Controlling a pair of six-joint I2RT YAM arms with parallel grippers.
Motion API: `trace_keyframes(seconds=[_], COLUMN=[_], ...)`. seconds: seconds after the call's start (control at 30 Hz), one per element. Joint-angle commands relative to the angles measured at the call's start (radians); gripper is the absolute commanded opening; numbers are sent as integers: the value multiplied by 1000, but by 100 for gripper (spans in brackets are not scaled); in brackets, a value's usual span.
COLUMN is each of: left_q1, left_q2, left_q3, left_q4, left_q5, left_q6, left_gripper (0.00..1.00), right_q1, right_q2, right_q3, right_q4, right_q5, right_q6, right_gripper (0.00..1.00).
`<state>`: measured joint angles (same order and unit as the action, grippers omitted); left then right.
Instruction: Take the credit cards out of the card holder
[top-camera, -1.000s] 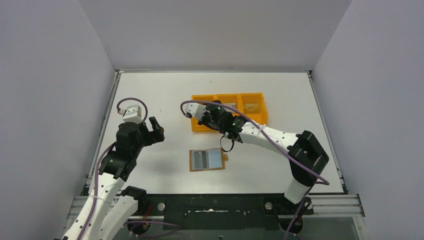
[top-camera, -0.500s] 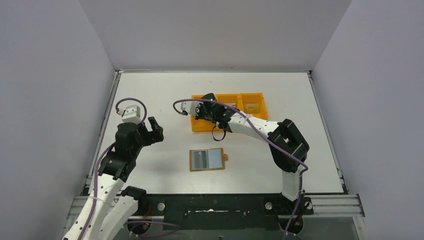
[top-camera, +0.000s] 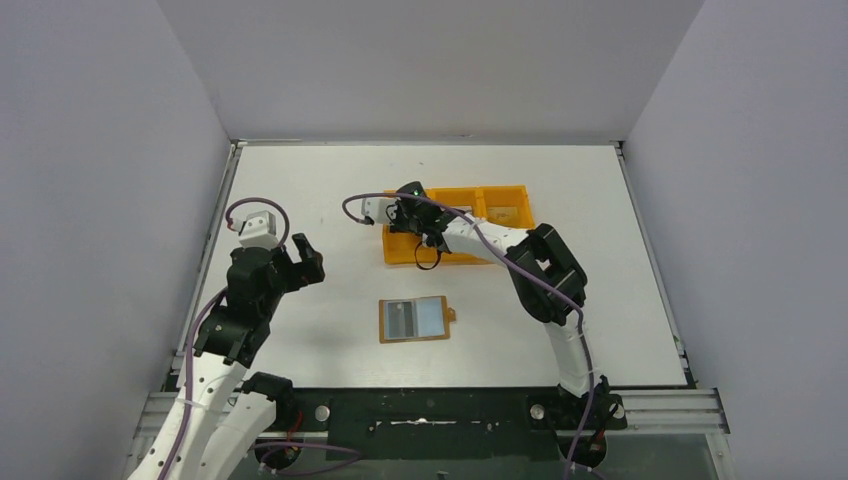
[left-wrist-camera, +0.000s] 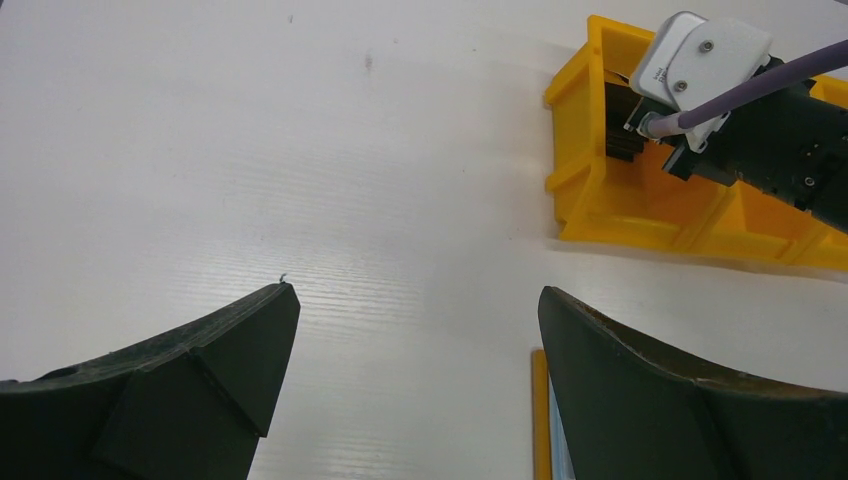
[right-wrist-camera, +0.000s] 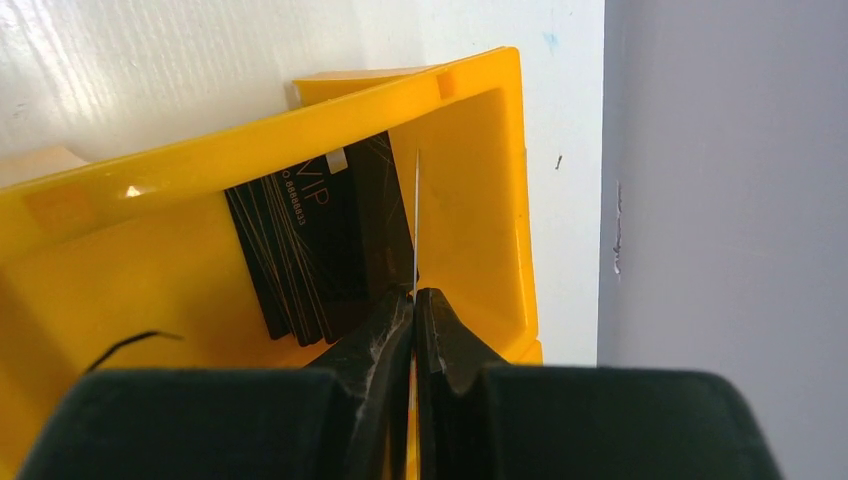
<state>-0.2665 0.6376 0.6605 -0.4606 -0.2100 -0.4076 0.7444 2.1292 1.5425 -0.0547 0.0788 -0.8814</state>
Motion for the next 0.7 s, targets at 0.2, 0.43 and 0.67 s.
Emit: trace_keyframes(seconds=[0.2, 0.43, 0.67], left_q1=[8, 7, 9], left_q2=[-19, -22, -16], left_q3=[4, 1, 1], left_q4=[50, 58, 59], left_q5=[-14, -13, -7], left_q6=[-7, -7, -7], left_gripper=[92, 92, 92], right_q1=[-18, -31, -33], right_q2=[50, 74, 60], right_q3=[70, 71, 67], right_q4=[70, 68, 64], right_q5=[-32, -81, -79], right_q6=[-63, -69, -30], right_gripper=[8, 13, 18])
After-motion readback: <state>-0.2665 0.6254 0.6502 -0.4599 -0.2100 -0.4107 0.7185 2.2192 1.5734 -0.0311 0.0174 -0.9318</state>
